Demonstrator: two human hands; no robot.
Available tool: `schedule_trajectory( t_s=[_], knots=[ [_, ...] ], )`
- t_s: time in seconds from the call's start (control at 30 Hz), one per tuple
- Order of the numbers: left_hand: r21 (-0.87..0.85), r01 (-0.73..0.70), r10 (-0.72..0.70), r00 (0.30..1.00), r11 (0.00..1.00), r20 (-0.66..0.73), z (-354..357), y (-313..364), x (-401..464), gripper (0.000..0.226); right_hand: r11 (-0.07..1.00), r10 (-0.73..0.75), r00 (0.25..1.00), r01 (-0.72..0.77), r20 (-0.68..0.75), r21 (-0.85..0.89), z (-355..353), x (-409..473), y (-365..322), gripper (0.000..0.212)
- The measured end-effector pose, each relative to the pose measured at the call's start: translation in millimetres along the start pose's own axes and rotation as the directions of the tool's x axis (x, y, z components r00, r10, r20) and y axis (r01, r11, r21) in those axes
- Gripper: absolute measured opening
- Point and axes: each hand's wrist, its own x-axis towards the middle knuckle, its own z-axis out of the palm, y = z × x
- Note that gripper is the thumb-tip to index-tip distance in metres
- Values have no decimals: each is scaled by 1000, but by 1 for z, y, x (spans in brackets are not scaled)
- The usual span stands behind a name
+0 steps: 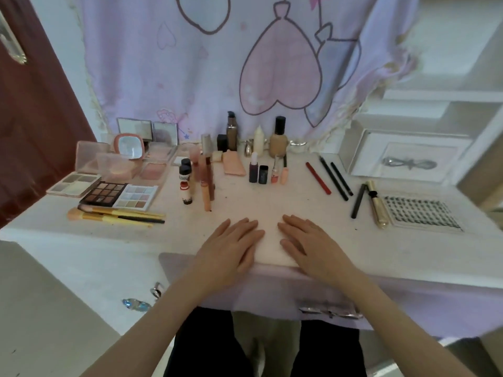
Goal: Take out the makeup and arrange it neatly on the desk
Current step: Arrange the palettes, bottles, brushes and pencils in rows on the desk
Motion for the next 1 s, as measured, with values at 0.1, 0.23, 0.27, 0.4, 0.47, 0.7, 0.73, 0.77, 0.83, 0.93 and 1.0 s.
schedule_trajectory(
  t_s=[0.1,0.23,0.27,0.4,0.47,0.7,0.73,0.77,0.83,0.93,1.0],
  knots=[
    [18,10,-13,988,1000,154,15,7,43,48,996,86,994,-84,-62,35,-18,2,26,41],
    [49,32,-42,970,998,240,25,13,88,49,980,182,955,-156,-236,124,-39,21,50,29],
    [50,32,-43,969,998,243,27,12,96,48,974,208,939,-174,-273,142,-43,28,55,28],
    [44,34,-42,976,998,212,33,8,109,48,953,301,897,-278,-324,118,-49,63,71,30],
    [23,40,-44,982,999,186,36,7,110,48,931,365,879,-352,-307,97,-48,80,77,32],
    [-16,43,-41,991,999,125,40,5,110,47,863,477,848,-502,-232,-59,-37,120,81,20],
    [-21,40,-37,992,999,118,40,6,110,47,849,498,839,-523,-221,-74,-36,122,79,18],
    [-25,38,-35,993,999,110,39,7,109,47,836,519,829,-543,-211,-77,-37,122,79,17],
    [-40,36,-32,994,999,102,39,4,110,47,812,562,798,-582,-219,-35,-40,123,76,14],
    [-79,42,-36,996,996,77,36,4,108,48,808,589,738,-547,-328,220,-45,104,71,17],
    [-140,47,-45,999,989,14,35,4,106,52,766,618,693,-427,-370,480,-44,83,62,13]
  ],
)
